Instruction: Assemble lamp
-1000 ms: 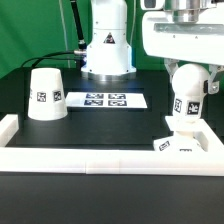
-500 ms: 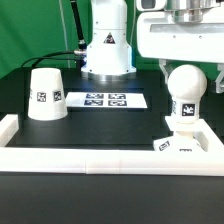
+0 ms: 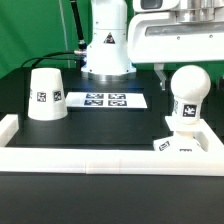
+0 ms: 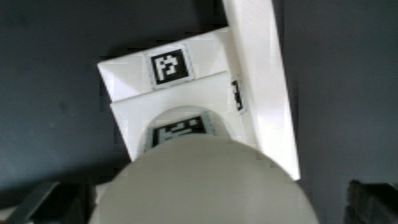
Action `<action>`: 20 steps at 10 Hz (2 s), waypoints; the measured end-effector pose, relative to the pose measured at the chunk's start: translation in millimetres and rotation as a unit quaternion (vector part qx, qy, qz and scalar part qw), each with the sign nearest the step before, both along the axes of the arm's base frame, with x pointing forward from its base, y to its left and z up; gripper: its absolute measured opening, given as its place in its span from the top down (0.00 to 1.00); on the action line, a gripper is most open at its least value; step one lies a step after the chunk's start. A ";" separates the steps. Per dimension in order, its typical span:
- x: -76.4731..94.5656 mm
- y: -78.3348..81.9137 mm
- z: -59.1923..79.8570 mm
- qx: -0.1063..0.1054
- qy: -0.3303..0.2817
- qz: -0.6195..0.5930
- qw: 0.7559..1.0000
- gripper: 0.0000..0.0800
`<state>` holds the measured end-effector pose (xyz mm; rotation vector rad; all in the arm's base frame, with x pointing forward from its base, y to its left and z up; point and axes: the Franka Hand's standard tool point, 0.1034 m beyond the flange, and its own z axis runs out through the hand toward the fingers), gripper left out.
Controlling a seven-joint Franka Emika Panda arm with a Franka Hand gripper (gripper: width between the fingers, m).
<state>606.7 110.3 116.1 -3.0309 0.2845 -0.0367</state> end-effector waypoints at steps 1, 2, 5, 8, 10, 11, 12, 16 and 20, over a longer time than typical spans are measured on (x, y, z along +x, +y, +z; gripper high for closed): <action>0.7 -1.2 0.1 -0.008 -0.007 0.053 0.999 0.13; 2.4 -3.3 0.2 -0.023 -0.015 0.108 0.994 0.13; 3.2 -4.5 0.6 -0.038 -0.024 0.247 0.968 0.13; 2.9 -7.2 -0.2 -0.041 -0.030 0.343 0.938 0.13; 3.1 -8.5 -0.4 -0.043 -0.033 0.406 0.912 0.26; 3.1 -8.5 -0.4 -0.043 -0.034 0.409 0.911 0.28; 3.1 -8.5 -0.4 -0.043 -0.034 0.408 0.911 0.28; 3.0 -7.8 -0.3 -0.040 -0.031 0.355 0.934 0.28; 1.8 -6.6 1.8 -0.031 -0.029 0.122 0.992 0.28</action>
Offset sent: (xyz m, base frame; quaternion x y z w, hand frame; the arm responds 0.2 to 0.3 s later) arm 0.0111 -0.0043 0.0048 -0.0383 0.0228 -0.2840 0.9578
